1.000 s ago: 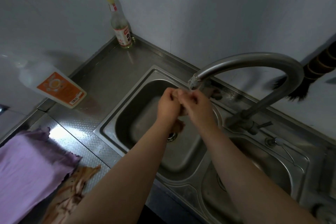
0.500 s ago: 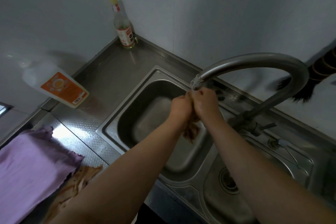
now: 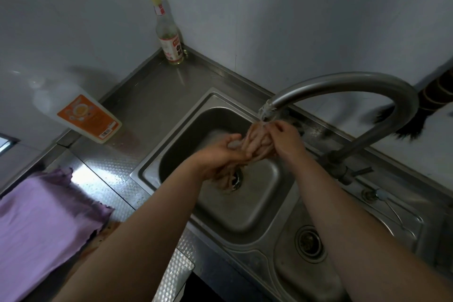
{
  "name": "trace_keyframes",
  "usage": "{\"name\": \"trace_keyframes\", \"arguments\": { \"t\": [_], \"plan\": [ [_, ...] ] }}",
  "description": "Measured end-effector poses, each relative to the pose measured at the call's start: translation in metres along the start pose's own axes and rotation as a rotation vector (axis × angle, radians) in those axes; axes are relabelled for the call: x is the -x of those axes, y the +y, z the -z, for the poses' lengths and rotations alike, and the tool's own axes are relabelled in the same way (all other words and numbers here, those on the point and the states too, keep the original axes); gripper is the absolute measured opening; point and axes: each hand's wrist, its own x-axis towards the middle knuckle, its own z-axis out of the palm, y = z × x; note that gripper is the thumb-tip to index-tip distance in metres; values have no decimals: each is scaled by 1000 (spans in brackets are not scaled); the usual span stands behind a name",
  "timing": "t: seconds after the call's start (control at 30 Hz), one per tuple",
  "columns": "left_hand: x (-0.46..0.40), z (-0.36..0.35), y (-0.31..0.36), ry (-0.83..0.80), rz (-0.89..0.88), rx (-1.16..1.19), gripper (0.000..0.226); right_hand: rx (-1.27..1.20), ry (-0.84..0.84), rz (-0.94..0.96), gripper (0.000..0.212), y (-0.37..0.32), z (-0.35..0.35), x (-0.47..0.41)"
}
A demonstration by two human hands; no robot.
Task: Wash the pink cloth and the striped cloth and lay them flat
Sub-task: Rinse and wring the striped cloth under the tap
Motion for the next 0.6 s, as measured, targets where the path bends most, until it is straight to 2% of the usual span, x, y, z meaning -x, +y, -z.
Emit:
{"name": "trace_keyframes", "arguments": {
  "t": [0.1, 0.13, 0.2, 0.27, 0.3, 0.37, 0.47, 0.53, 0.6],
  "plan": [
    [2, -8, -8, 97, -57, 74, 19, -77, 110, 17, 20, -9, 3, -1],
    [2, -13, -7, 164, -84, 176, 17, -78, 108, 14, 17, -12, 0, 3],
    [-5, -22, 1, 266, -63, 447, 29, -9, 79, 46, 17, -14, -20, 20],
    [-10, -31, 13, 327, 6, 619, 34, 220, 105, 167, 28, -11, -45, 37],
    [-12, -37, 18, 336, 20, 633, 33, 309, 150, 227, 35, -11, -52, 39],
    [-8, -58, 26, 365, -7, 547, 36, 351, 231, 192, 40, -15, -48, 29],
    [-6, -77, 24, 418, -58, 367, 36, 170, 269, 40, 32, -21, -32, 9],
    [-11, -65, 26, 465, -57, 301, 30, 150, 213, 46, 35, -23, -41, 17],
    [-15, -54, 26, 516, -76, 366, 32, 243, 130, 83, 39, -25, -51, 27]
  ]
}}
